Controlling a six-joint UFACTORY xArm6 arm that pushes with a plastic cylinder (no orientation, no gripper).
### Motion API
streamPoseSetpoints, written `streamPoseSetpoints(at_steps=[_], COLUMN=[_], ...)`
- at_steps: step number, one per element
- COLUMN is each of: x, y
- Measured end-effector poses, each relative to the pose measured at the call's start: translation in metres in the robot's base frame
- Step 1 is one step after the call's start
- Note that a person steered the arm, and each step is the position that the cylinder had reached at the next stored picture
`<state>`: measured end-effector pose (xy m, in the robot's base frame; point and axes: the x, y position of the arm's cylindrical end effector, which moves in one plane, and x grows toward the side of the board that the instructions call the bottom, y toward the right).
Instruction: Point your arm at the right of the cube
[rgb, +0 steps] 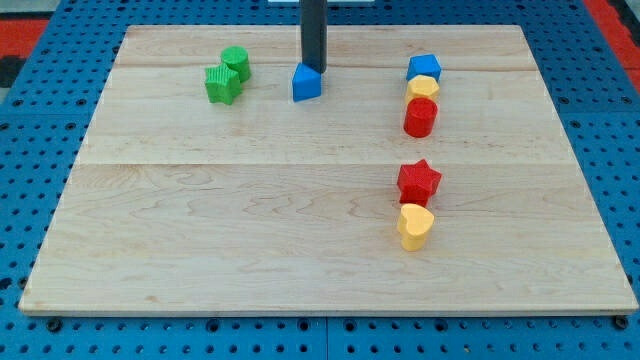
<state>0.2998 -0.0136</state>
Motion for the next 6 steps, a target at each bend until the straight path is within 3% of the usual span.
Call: streamPoseSetpoints(at_steps=[2, 3, 4, 6], x=[0.069, 0.041, -0.027, -0.046], y=[-0.037, 0.001, 0.002, 0.187])
